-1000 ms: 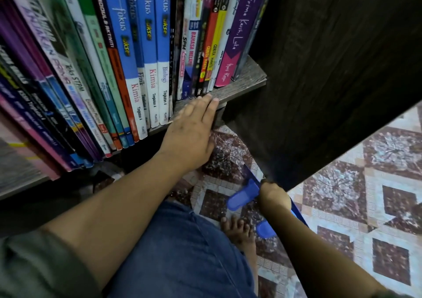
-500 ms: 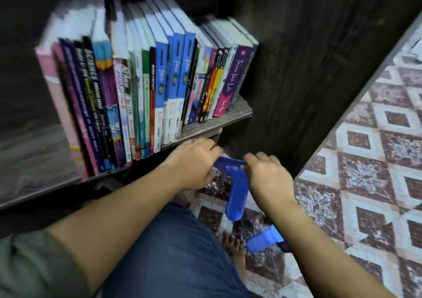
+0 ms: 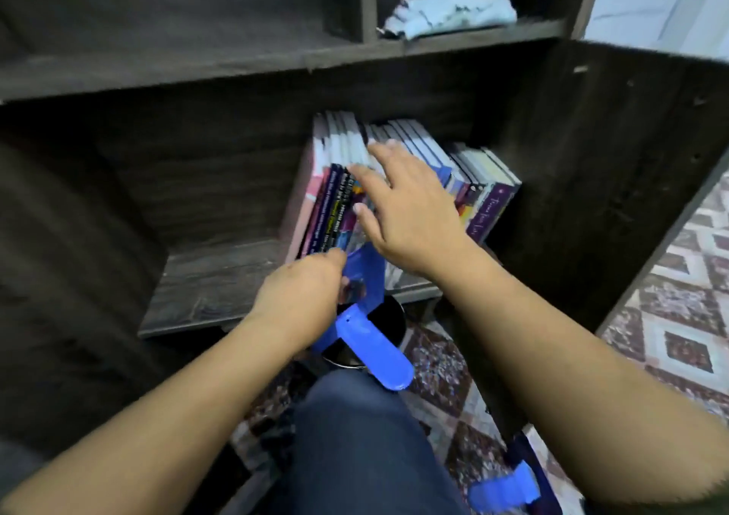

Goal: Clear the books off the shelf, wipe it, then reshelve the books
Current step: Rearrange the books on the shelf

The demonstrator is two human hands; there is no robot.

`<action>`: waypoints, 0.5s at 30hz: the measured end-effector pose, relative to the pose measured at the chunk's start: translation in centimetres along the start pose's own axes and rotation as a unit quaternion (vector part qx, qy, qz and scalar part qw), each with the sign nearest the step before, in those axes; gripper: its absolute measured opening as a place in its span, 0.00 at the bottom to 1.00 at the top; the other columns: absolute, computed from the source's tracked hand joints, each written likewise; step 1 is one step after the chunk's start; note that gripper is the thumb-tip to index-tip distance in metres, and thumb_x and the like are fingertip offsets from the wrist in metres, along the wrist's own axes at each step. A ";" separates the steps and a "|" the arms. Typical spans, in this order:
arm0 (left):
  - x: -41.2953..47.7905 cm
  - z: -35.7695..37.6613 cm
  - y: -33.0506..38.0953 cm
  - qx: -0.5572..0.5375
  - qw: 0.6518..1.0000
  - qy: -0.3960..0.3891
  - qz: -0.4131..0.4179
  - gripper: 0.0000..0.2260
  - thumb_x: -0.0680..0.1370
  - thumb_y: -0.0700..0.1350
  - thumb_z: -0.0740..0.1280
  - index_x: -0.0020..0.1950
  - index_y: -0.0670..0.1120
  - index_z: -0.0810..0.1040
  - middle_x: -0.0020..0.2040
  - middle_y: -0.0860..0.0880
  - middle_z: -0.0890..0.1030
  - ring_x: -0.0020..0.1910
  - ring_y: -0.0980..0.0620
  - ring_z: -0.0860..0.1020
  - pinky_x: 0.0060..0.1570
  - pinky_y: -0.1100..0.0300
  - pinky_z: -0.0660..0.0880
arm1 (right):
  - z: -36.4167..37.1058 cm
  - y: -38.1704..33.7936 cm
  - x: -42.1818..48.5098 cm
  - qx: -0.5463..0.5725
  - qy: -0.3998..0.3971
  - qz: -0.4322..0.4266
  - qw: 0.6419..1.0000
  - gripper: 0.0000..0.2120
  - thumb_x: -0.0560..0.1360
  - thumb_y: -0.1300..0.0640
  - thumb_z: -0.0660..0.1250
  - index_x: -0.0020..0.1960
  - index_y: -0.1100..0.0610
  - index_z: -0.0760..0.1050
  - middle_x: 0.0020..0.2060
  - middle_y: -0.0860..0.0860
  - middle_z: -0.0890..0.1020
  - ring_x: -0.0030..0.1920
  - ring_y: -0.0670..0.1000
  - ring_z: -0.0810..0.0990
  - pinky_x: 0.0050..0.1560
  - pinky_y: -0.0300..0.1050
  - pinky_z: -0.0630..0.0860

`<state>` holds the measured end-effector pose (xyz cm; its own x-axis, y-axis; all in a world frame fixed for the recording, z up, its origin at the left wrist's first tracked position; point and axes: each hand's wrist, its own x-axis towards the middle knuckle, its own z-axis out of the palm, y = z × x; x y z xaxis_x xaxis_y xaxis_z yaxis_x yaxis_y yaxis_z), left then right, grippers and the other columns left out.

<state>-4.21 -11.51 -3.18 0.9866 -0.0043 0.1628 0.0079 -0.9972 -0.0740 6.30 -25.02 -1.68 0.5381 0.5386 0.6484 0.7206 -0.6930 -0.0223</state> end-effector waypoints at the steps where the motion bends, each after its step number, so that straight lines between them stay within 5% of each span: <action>1: -0.6 -0.5 -1.1 0.002 1.000 -0.001 -0.024 0.08 0.82 0.50 0.59 0.56 0.47 0.68 0.55 0.44 0.79 0.54 0.39 0.79 0.46 0.51 0.73 | 0.7 -0.9 1.3 -0.016 0.008 -0.007 1.000 0.25 0.76 0.47 0.56 0.68 0.58 0.72 0.69 0.61 0.70 0.71 0.62 0.66 0.69 0.59 0.63; 7: -3.2 -1.6 -7.2 0.040 0.992 -0.038 -0.117 0.09 0.81 0.49 0.60 0.57 0.46 0.69 0.55 0.42 0.79 0.54 0.39 0.79 0.43 0.53 0.70 | 5.1 -5.0 5.7 -0.052 -0.005 0.076 0.996 0.27 0.74 0.45 0.54 0.64 0.61 0.74 0.63 0.61 0.76 0.65 0.63 0.71 0.68 0.60 0.63; 15: -3.1 -1.0 -12.3 0.120 0.977 -0.046 -0.171 0.07 0.81 0.43 0.61 0.59 0.46 0.71 0.56 0.45 0.80 0.55 0.42 0.80 0.46 0.54 0.73 | 7.5 -6.8 6.8 -0.107 0.067 0.165 0.978 0.16 0.70 0.52 0.64 0.54 0.60 0.76 0.56 0.58 0.79 0.59 0.62 0.75 0.69 0.63 0.61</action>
<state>-7.52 0.66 -1.80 0.9301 0.3436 0.1297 0.3663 -0.8932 -0.2608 8.31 -13.04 -2.88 0.6537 0.2110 0.7267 0.4012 -0.9109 -0.0964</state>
